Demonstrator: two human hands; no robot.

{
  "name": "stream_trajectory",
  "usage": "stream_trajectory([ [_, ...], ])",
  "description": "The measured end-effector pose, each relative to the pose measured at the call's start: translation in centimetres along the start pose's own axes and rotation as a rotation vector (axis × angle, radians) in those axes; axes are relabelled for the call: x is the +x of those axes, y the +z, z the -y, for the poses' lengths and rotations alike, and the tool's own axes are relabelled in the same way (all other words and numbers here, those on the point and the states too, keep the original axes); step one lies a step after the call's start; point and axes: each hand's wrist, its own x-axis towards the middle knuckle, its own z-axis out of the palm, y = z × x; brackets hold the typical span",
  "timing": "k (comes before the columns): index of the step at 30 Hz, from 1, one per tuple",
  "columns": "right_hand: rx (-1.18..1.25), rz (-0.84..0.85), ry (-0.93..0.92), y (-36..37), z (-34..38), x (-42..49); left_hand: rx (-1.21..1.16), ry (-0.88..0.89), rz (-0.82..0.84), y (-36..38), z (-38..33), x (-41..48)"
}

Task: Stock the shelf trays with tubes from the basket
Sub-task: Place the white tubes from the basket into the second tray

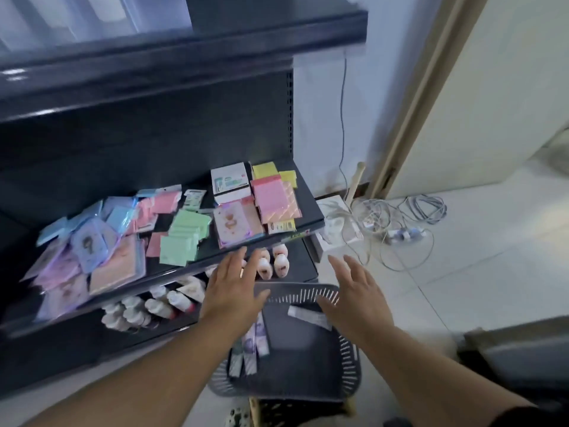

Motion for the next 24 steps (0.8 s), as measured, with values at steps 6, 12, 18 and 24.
stream_trajectory([
  [6,-0.020,0.190,0.127,10.5,-2.6,0.4,-0.045,-0.100,0.236,10.6,5.3,-1.2],
  [12,0.010,0.318,0.192,19.8,-4.8,2.4,-0.128,-0.144,0.433,20.6,8.1,0.4],
  [18,0.005,0.383,0.245,27.1,-7.1,5.9,-0.227,-0.342,0.562,29.7,8.4,2.0],
  [24,-0.027,0.447,0.197,31.5,-8.9,11.0,-0.293,-0.587,0.640,34.9,9.3,3.0],
])
